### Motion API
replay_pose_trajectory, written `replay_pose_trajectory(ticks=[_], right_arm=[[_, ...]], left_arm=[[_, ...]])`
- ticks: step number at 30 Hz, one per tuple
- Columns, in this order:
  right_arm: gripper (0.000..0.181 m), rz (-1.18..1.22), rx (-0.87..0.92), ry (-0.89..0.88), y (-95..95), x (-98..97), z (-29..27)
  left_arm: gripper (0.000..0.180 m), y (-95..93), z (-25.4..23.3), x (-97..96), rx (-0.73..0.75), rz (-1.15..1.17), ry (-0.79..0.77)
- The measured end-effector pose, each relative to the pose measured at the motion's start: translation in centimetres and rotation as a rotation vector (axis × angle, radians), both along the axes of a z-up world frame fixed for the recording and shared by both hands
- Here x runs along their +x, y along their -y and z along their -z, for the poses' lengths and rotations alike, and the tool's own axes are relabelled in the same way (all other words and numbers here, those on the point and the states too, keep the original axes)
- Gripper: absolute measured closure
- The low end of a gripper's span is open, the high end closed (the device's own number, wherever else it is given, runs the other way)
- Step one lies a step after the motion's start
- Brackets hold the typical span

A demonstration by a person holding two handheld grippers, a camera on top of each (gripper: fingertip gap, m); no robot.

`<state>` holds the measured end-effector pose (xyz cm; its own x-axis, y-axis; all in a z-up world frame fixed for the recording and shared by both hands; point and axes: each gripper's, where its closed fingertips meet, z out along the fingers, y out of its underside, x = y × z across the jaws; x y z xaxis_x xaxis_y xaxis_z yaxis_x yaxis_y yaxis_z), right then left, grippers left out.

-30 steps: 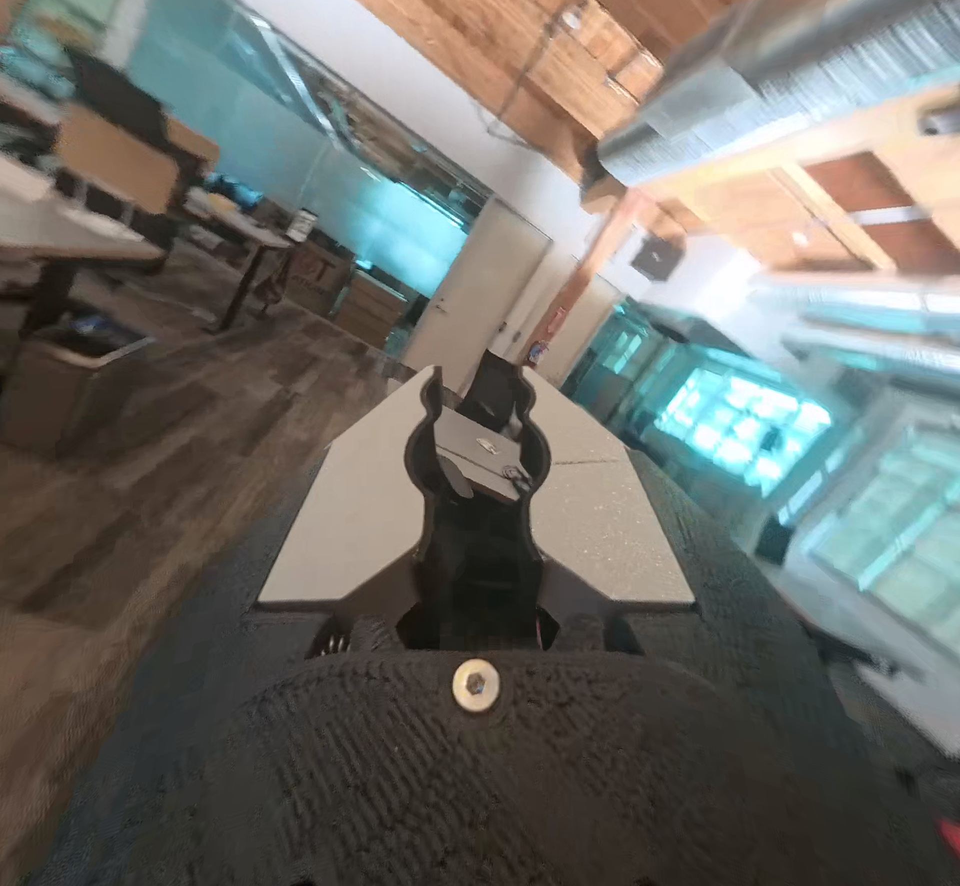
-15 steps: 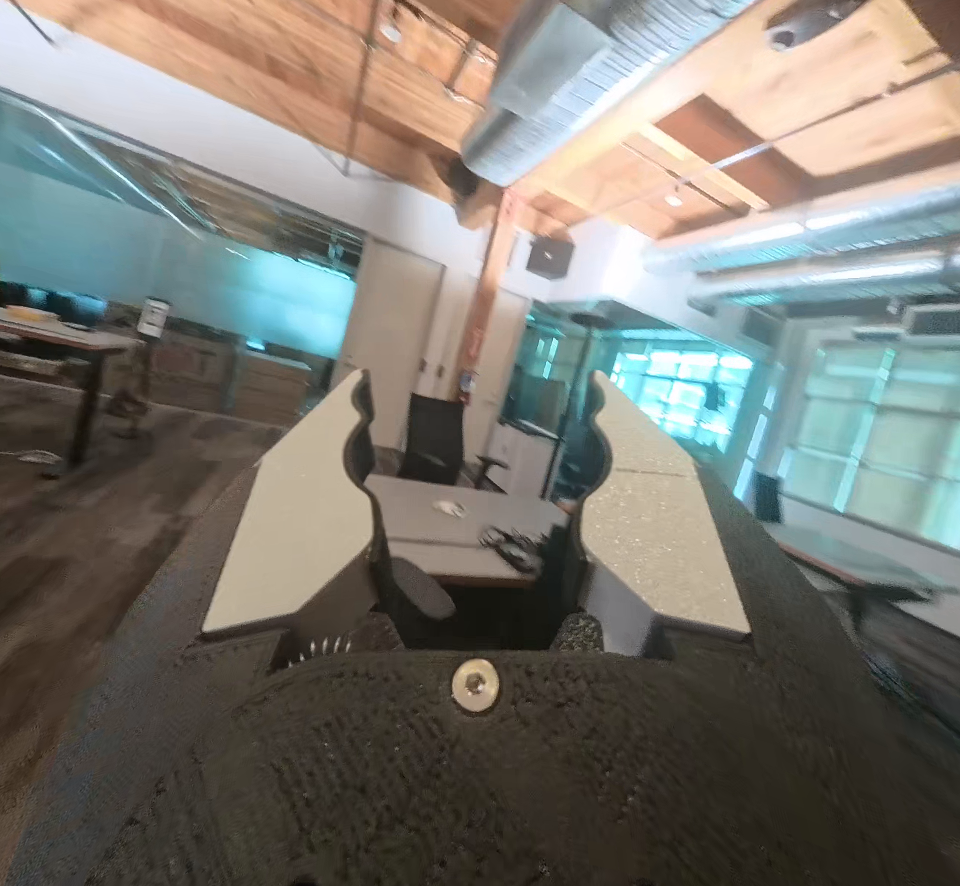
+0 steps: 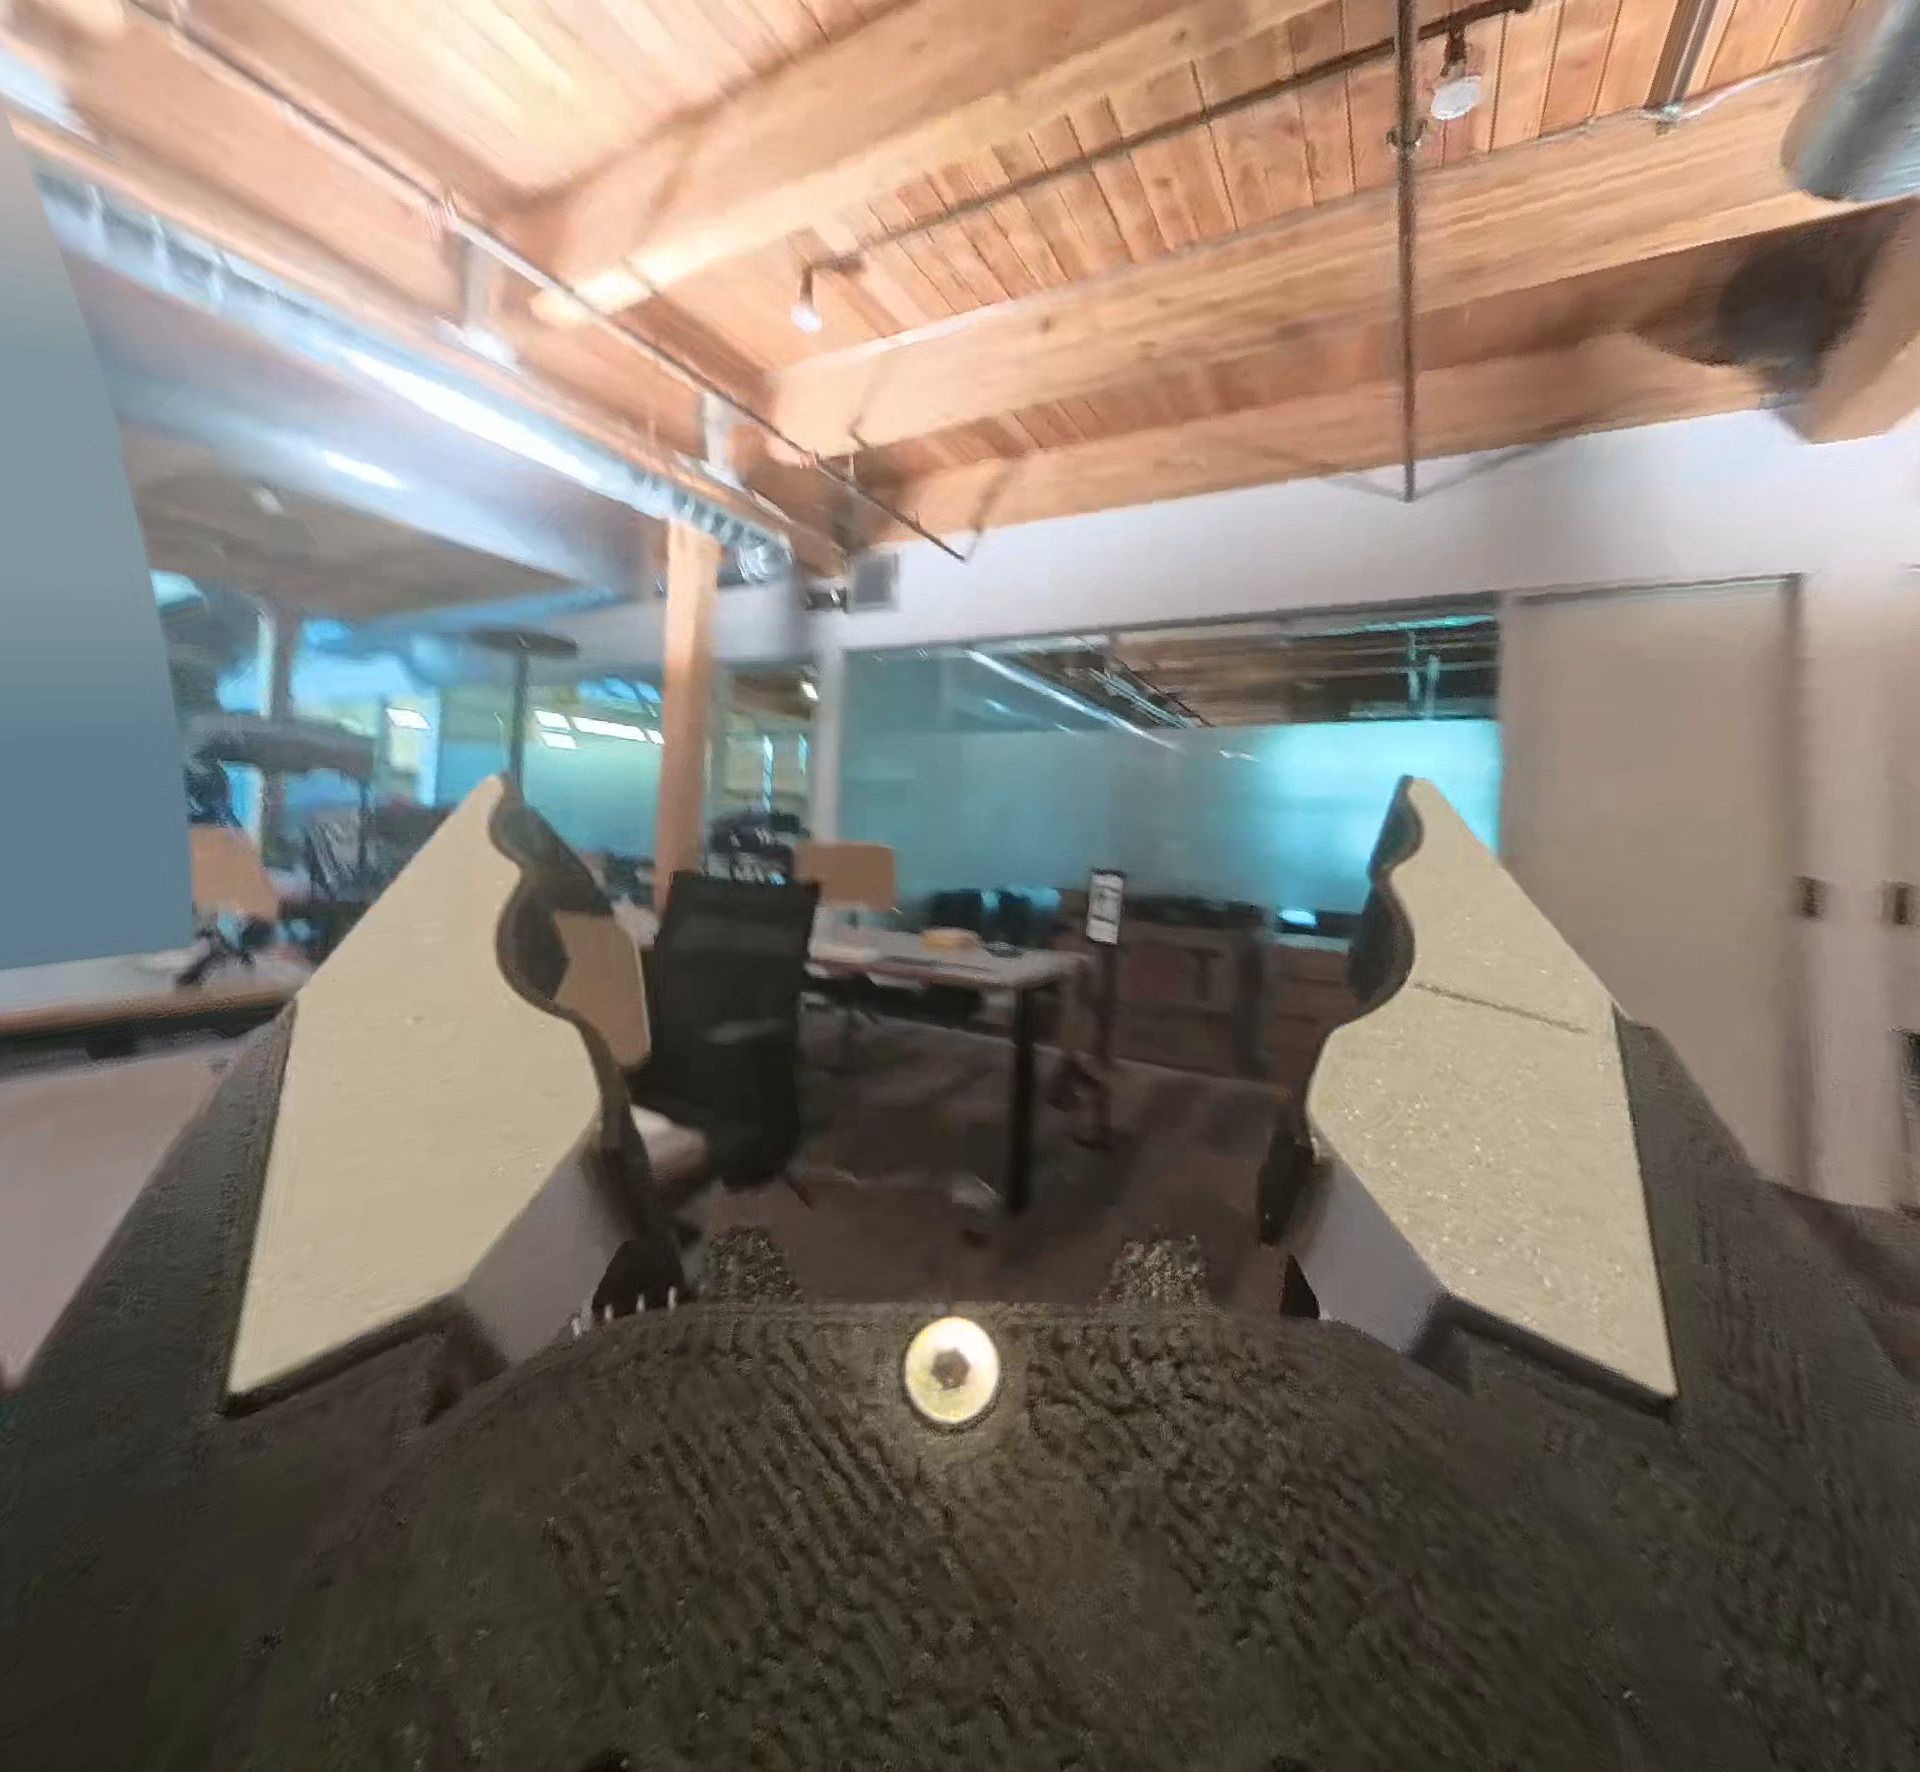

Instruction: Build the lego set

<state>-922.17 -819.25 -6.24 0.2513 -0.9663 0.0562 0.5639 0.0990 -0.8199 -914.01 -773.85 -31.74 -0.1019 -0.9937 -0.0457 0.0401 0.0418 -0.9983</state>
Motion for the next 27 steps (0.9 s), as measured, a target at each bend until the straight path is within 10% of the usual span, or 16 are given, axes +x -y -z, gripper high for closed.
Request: replay_pose_trajectory(ticks=[1,8,18,27], right_arm=[[0.028,-0.023,0.032,0.026,-0.1,3.4,0.3],[0.027,0.281,0.060,-0.071,7.9,28.0,3.6],[0.043,0.804,-0.216,-0.226,22.5,49.5,11.1],[0.040,0.671,-0.167,-0.346,30.4,86.4,13.4]], left_arm=[[0.023,-0.8,2.0,2.6,0.046,-0.026,-0.028],[0.024,0.6,11.1,27.4,0.173,-0.028,-0.285],[0.028,17.0,3.4,68.4,-0.074,0.120,-0.118],[0.022,19.9,-1.3,97.7,-0.119,-0.098,-0.004]])
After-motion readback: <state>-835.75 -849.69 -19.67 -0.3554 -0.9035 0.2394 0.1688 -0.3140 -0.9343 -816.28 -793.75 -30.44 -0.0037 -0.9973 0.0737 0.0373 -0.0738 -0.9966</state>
